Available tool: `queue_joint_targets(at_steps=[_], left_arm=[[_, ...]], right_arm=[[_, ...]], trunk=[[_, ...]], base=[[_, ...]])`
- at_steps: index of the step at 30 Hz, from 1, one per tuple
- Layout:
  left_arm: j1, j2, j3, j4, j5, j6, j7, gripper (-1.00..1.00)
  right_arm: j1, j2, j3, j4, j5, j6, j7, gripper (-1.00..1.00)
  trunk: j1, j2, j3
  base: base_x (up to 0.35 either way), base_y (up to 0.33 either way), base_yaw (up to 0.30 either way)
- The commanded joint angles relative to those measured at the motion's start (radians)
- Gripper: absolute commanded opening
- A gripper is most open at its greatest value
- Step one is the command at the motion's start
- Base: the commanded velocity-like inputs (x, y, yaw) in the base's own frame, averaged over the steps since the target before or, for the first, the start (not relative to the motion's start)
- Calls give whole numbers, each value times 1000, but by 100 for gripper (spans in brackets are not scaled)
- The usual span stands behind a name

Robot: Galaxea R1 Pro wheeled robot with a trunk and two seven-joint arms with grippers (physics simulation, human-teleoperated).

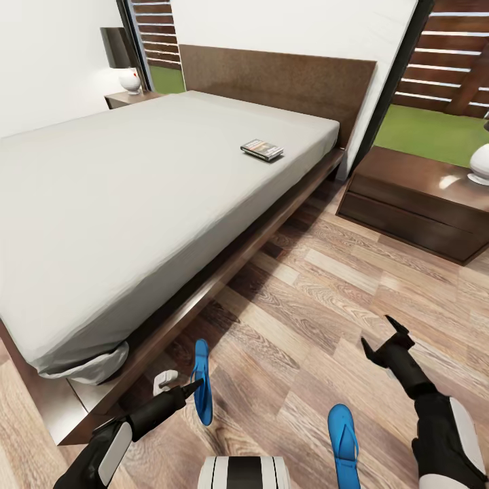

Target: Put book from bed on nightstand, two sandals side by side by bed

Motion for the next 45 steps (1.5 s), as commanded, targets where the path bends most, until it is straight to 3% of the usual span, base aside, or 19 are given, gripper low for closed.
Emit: queue_joint_targets(at_steps=[1, 2, 3, 4, 6, 8, 10, 15, 21, 26, 28, 32, 38, 39, 40, 41, 42, 44, 45], left_arm=[[0, 0, 1, 0, 8, 9, -2, -100], [0, 0, 1, 0, 8, 9, -2, -100], [0, 0, 1, 0, 8, 9, -2, -100], [0, 0, 1, 0, 8, 9, -2, -100], [0, 0, 1, 0, 8, 9, -2, -100], [0, 0, 1, 0, 8, 9, -2, -100], [0, 0, 1, 0, 8, 9, -2, -100], [0, 0, 1, 0, 8, 9, -2, -100], [0, 0, 1, 0, 8, 9, -2, -100], [0, 0, 1, 0, 8, 9, -2, -100], [0, 0, 1, 0, 8, 9, -2, -100], [0, -1, 1, 0, 8, 9, -2, -100], [0, -1, 1, 0, 8, 9, -2, -100], [0, -1, 1, 0, 8, 9, -2, -100], [0, -1, 1, 0, 8, 9, -2, -100], [0, -1, 1, 0, 8, 9, -2, -100], [0, -1, 1, 0, 8, 9, -2, -100], [0, 0, 1, 0, 7, 9, -2, -100], [0, 0, 1, 0, 7, 9, -2, -100]], right_arm=[[-1, 1, 1, -1, -42, -4, -10, 100], [-1, 1, 12, 0, -98, -14, -10, 100], [-2, 1, 18, 0, -127, -18, -10, 100], [-2, 1, 28, 0, -217, -26, -9, 100], [-3, 1, 35, 0, -348, -46, -9, 100], [-3, 1, 38, 0, -426, -77, -9, 100], [-4, 0, 39, 0, -467, -112, -9, 100], [-4, 1, 39, 0, -498, -148, -9, 100], [-5, 8, 40, -1, -502, -163, -9, 100], [-7, 8, 41, 4, -492, -166, -10, 100], [-7, 6, 43, 78, -477, -162, -11, 100], [-7, 3, 50, 110, -473, -143, -14, 100], [-6, 1, 55, 121, -467, -127, -15, 100], [-4, 1, 61, 121, -437, -121, -16, 100], [-3, 0, 73, 119, -345, -108, -15, 100], [-1, 0, 80, 118, -200, -90, -15, 100], [-1, 0, 82, 117, -141, -84, -14, 100], [0, 0, 85, 116, 106, -68, -12, 100], [0, 1, 85, 115, 161, -66, -11, 100]], trunk=[[0, 0, -1], [0, 0, -1], [0, 0, -1], [0, 0, -1], [0, 0, -1], [0, 0, -1], [0, 0, -1], [0, 0, -1], [0, 0, -1], [0, 0, -1], [0, 0, -1], [0, 0, -1], [0, 0, -1], [0, 0, -1], [0, 0, -1], [0, 0, -1], [0, 0, -1], [0, 0, -1], [0, 0, -1]], base=[[0, 0, 0], [0, 0, 0], [0, 0, 0], [0, 0, 0], [0, 0, 0], [0, 0, 0], [0, 0, 0], [0, 0, 0], [0, 0, 0], [0, 0, 0], [0, 0, 0], [0, 0, 0], [0, 0, 0], [0, 0, 0], [0, 0, 0], [0, 0, 0], [0, 0, 0], [0, 0, 0], [0, 0, 0]])
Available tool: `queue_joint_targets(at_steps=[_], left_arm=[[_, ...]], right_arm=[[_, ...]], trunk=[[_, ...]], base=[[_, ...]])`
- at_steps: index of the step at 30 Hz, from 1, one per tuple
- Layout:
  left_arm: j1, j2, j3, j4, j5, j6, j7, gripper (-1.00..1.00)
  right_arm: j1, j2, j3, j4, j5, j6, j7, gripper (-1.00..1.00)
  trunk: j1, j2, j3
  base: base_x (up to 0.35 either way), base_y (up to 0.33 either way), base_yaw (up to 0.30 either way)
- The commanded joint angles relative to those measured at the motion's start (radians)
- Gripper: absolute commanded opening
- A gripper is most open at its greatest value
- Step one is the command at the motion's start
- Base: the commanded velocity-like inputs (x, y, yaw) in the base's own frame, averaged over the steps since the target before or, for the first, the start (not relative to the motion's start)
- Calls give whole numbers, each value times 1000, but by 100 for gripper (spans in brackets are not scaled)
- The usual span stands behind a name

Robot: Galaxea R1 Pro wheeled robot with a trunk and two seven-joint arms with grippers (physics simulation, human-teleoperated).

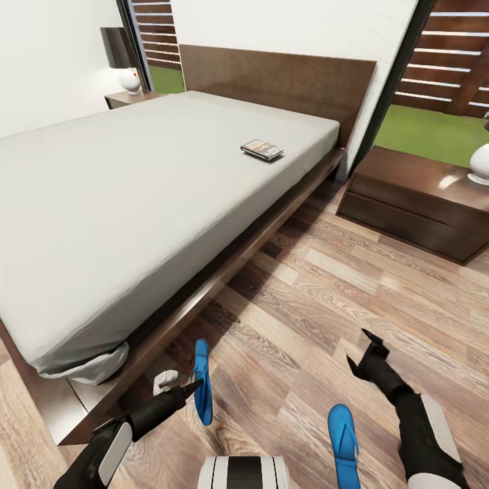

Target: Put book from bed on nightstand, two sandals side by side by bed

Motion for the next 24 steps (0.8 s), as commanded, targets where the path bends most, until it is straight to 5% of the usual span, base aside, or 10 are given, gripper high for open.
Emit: queue_joint_targets(at_steps=[1, 4, 7, 10, 14, 15, 22, 24], left_arm=[[0, 0, 1, 0, 7, 9, -2, -100], [0, 0, 1, 0, 7, 9, -2, -100], [0, 0, 1, 0, 8, 9, -2, -100], [0, 0, 1, 0, 7, 9, -2, -100], [0, 0, 1, 0, 8, 9, -2, -100], [0, 0, 1, 0, 8, 9, -2, -100], [0, 0, 1, 0, 8, 9, -2, -100], [0, 0, 1, 0, 8, 9, -2, -100]], right_arm=[[-1, 2, -4, -8, 79, 6, -9, 100], [-1, 4, -3, -23, 174, 2, -8, 100], [-1, 7, -4, -37, 219, -24, -12, 100], [-3, 8, -3, -41, 187, -134, -17, 100], [-5, 9, 0, -42, 18, -268, -19, 100], [-8, 9, 2, -44, -158, -439, -20, 100], [-12, 10, 8, -44, -442, -736, -23, 100], [-12, 10, 8, -45, -479, -759, -22, 100]], trunk=[[0, 0, -1], [0, 0, -1], [0, 0, -1], [0, 0, -1], [0, 0, -1], [0, 0, -1], [0, 0, -1], [0, 0, -1]], base=[[0, 0, 0], [0, 0, 0], [0, 0, 0], [0, 0, 0], [0, 0, 0], [0, 0, 0], [0, 0, 0], [0, 0, 0]])
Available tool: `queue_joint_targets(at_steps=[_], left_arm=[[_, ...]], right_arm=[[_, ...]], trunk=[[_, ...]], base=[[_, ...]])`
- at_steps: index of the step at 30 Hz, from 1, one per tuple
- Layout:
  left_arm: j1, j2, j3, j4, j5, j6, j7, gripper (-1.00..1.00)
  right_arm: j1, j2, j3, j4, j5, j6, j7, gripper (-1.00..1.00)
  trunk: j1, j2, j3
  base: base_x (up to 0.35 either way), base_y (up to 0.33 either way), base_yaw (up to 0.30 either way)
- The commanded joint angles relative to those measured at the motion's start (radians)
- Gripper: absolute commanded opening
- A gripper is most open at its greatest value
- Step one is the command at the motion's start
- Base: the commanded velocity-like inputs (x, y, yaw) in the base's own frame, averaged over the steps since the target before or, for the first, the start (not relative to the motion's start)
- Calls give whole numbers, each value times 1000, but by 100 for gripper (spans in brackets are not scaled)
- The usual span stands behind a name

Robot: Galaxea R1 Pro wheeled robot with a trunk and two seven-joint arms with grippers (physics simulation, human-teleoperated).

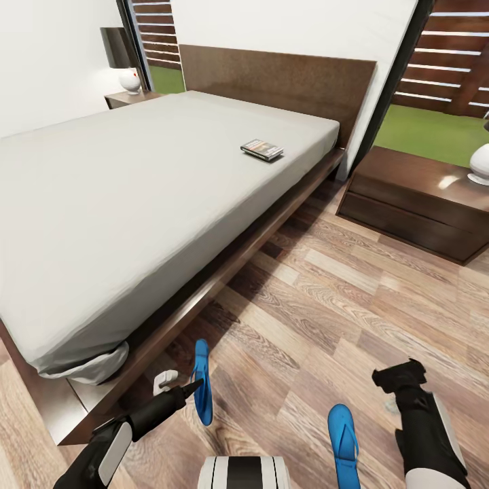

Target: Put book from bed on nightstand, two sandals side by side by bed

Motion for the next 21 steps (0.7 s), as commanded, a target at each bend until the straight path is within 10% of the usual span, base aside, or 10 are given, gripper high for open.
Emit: queue_joint_targets(at_steps=[1, 6, 15, 21], left_arm=[[0, 0, 1, 0, 7, 9, -2, -100], [0, -1, 1, 0, 7, 9, -2, -100], [0, -1, 1, 1, 8, 9, -2, -100], [0, -1, 1, 1, 8, 9, -2, -100]], right_arm=[[-1, 1, -2, -2, -40, -27, -2, 100], [-2, 2, -1, -14, -144, -143, -1, 100], [-3, 23, 2, -27, -165, -332, -9, 100], [-2, 25, 14, -28, -167, -364, -133, 100]], trunk=[[0, 0, -1], [0, 0, -1], [0, 0, -1], [0, 0, -1]], base=[[0, 0, 0], [0, 0, 0], [0, 0, 0], [0, 0, 0]])
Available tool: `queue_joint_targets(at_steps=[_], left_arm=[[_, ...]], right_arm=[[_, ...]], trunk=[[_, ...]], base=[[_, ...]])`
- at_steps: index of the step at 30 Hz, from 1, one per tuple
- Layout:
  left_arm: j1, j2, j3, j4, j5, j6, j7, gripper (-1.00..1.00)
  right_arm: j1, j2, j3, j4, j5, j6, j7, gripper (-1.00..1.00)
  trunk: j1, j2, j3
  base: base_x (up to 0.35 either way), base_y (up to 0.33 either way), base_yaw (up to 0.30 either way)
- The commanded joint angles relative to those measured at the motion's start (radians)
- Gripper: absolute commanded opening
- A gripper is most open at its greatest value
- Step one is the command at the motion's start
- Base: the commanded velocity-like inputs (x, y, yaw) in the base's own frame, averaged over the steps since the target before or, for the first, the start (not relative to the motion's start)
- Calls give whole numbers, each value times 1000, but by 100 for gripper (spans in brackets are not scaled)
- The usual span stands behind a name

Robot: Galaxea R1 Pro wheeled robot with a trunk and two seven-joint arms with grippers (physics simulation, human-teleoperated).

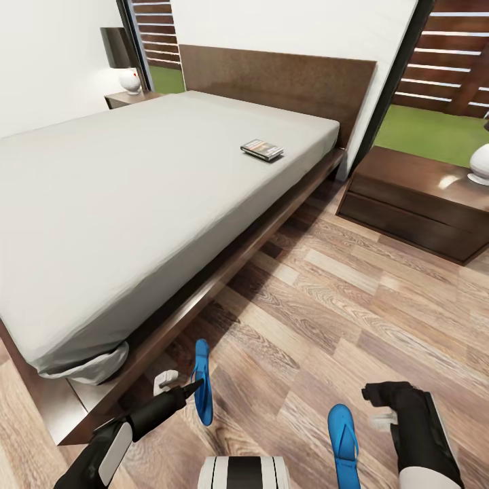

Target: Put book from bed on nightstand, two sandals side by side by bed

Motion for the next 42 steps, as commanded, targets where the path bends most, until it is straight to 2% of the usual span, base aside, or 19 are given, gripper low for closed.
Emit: queue_joint_targets(at_steps=[1, 7, 21, 28, 42], left_arm=[[0, 0, 1, 0, 7, 9, -2, -100], [0, 0, 1, -1, 8, 9, -2, -100], [0, 0, 2, -1, 8, 9, -2, -100], [0, 0, 2, -1, 8, 9, -2, -100], [0, 1, 2, 0, 8, 9, -2, -100]], right_arm=[[-1, 2, -2, 0, -4, -7, -24, 100], [-1, 4, -1, 3, -4, -13, -64, 100], [-1, 3, -4, 13, -5, -12, -67, 100], [1, 2, -4, 90, -5, -12, -64, 100], [1, 2, -4, 98, -5, -11, -64, 100]], trunk=[[0, 0, -1], [0, 0, -1], [0, 0, -1], [0, 0, -1], [0, 0, -1]], base=[[0, 0, 0], [0, 0, 0], [0, 0, 0], [0, 0, 0], [0, 0, 0]])
